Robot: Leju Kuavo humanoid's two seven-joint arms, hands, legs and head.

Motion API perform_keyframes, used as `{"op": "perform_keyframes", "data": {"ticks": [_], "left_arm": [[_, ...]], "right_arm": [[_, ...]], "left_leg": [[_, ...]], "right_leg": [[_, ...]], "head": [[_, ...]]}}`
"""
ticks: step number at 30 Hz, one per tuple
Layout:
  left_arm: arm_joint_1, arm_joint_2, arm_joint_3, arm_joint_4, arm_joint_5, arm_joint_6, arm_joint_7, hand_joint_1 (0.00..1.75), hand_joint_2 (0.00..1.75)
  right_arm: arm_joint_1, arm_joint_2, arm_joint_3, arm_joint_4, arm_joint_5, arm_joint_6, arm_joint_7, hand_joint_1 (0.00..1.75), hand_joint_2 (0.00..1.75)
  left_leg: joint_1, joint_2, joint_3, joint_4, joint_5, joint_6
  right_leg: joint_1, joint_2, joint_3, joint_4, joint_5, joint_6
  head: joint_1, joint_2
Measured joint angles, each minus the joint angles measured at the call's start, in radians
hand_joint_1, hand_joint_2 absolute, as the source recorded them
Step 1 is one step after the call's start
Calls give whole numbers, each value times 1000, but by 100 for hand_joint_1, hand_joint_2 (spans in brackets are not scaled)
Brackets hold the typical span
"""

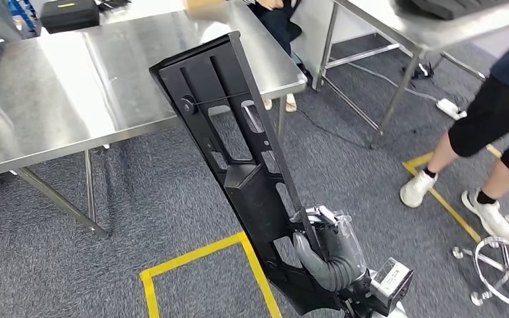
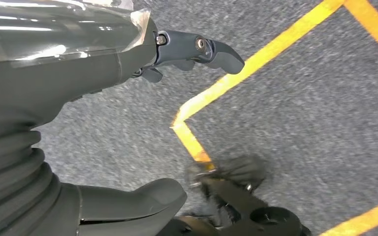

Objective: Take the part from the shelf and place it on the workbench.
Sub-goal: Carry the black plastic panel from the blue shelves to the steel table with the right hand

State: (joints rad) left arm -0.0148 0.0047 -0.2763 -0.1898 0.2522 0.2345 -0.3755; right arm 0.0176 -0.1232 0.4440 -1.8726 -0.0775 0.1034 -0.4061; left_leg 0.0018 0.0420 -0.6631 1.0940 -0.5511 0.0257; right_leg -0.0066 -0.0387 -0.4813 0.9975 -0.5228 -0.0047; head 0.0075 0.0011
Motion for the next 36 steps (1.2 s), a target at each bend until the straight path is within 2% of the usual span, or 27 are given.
{"op": "perform_keyframes", "data": {"ticks": [1,2,4,6,7,8,10,11,12,13,14,15,16,17,19,20,22,24,25,26,27,28,30,31,32,33,36], "left_arm": [[0,0,0,0,0,0,0,0,175],[0,0,0,1,0,1,0,0,175],[-1,-2,0,1,1,1,-1,0,175],[-3,-4,0,0,1,2,-1,0,175],[-5,-5,0,0,1,3,-1,0,175],[-6,-5,0,0,1,4,-1,0,175],[-8,-5,0,0,1,5,-1,0,175],[-8,-6,0,0,1,5,-1,0,175],[-7,-7,0,0,1,5,-1,0,175],[-6,-7,0,0,1,5,-1,0,175],[-6,-8,0,0,1,5,-1,0,175],[-6,-8,0,0,1,5,-1,0,175],[-6,-8,0,0,1,5,-1,0,175],[-6,-8,0,0,1,5,-1,0,175],[-2,-7,0,1,1,5,-1,0,175],[0,-7,0,1,1,4,-1,0,175],[0,-8,0,1,0,2,-1,0,175],[-3,-8,0,1,0,0,-2,0,175],[-3,-8,0,1,0,0,-2,0,175],[-3,-7,0,1,0,-1,-2,0,175],[-2,-7,0,1,0,-2,-2,0,175],[-1,-7,0,1,0,-3,-2,0,175],[-2,-5,0,1,0,-3,-1,0,175],[-2,-4,0,1,0,-4,-1,0,175],[-3,-4,0,1,0,-6,-2,0,175],[-3,-5,0,1,0,-9,-2,0,175],[-2,-5,0,1,0,-24,-2,0,175]], "right_arm": [[0,0,1,1,0,-1,1,175,175],[-1,0,2,2,1,-2,1,175,175],[-2,0,5,3,2,-4,3,175,175],[-7,0,7,3,3,-4,3,175,175],[-10,0,8,3,3,-4,3,175,175],[-12,0,8,4,3,-5,3,175,175],[-13,-2,10,6,3,-5,3,175,175],[-13,-2,11,8,3,-5,3,175,175],[-13,-3,11,9,3,-5,3,175,175],[-13,-3,12,10,3,-5,3,175,175],[-14,-3,13,10,3,-5,3,175,175],[-14,-4,13,11,2,-5,3,175,175],[-14,-4,14,12,2,-5,3,175,175],[-15,-4,14,13,3,-5,4,175,175],[-16,-4,15,13,3,-5,4,175,175],[-17,-3,15,13,3,-5,4,175,175],[-18,-2,15,12,4,-7,4,175,175],[-16,-2,15,12,6,-8,5,175,175],[-15,-3,15,12,6,-8,5,175,175],[-15,-3,15,12,6,-8,5,175,175],[-15,-3,15,12,5,-8,5,175,175],[-15,-3,16,12,5,-8,5,175,175],[-15,-3,16,12,5,-8,6,175,175],[-15,-3,16,11,5,-8,6,175,175],[-15,-3,16,11,5,-8,7,175,175],[-15,-3,16,11,4,-8,7,175,175],[-15,-3,17,10,4,-7,9,175,175]], "left_leg": [[-4,16,2,-29,62,7],[-8,24,3,-43,108,13],[-6,5,12,-48,128,14],[0,-17,25,-62,135,19],[4,-29,31,-69,135,23],[4,-41,35,-71,131,26],[5,-70,40,-72,123,30],[6,-85,45,-71,117,29],[7,-101,52,-71,112,27],[8,-116,61,-71,106,23],[10,-131,69,-71,99,18],[9,-144,75,-70,93,12],[9,-156,78,-68,89,6],[9,-166,77,-68,87,0],[11,-182,74,-72,87,-10],[12,-178,71,-71,85,-14],[10,-130,46,-19,54,-22],[10,-70,-15,105,-3,-28],[12,-57,-51,171,-27,-31],[13,-51,-75,214,-35,-33],[15,-48,-83,223,-27,-35],[17,-46,-70,192,0,-36],[21,-39,1,53,64,-36],[22,-37,34,-8,81,-35],[20,-36,54,-46,87,-32],[17,-37,62,-61,84,-27],[14,-42,71,-68,86,-3]], "right_leg": [[4,-7,8,2,-14,5],[9,-15,14,4,-27,11],[15,-32,24,1,-47,26],[14,-21,24,22,-66,37],[13,-4,4,65,-83,39],[8,16,-33,130,-102,40],[2,33,-128,265,-131,45],[-2,35,-159,292,-125,53],[-6,36,-170,278,-100,66],[-11,41,-162,227,-59,80],[-17,55,-144,155,-13,93],[-20,75,-125,94,22,100],[-23,90,-109,51,44,97],[-23,101,-101,30,52,88],[-20,90,-94,28,52,66],[-21,82,-91,25,52,57],[-26,64,-83,18,50,37],[-24,46,-76,16,46,20],[-23,38,-75,16,44,16],[-22,32,-74,16,43,15],[-22,27,-73,16,42,14],[-22,24,-71,17,40,14],[-21,22,-66,17,37,19],[-18,21,-64,17,34,24],[-14,21,-63,17,31,30],[-11,20,-61,15,30,36],[-12,19,-62,20,23,53]], "head": [[1,0],[3,0],[3,0],[3,0],[4,0],[4,0],[4,0],[4,0],[4,0],[4,0],[4,0],[5,0],[5,0],[4,0],[2,0],[2,0],[-4,0],[-9,0],[-9,0],[-9,0],[-10,0],[-10,0],[-10,0],[-10,0],[-9,0],[-8,0],[-5,0]]}}
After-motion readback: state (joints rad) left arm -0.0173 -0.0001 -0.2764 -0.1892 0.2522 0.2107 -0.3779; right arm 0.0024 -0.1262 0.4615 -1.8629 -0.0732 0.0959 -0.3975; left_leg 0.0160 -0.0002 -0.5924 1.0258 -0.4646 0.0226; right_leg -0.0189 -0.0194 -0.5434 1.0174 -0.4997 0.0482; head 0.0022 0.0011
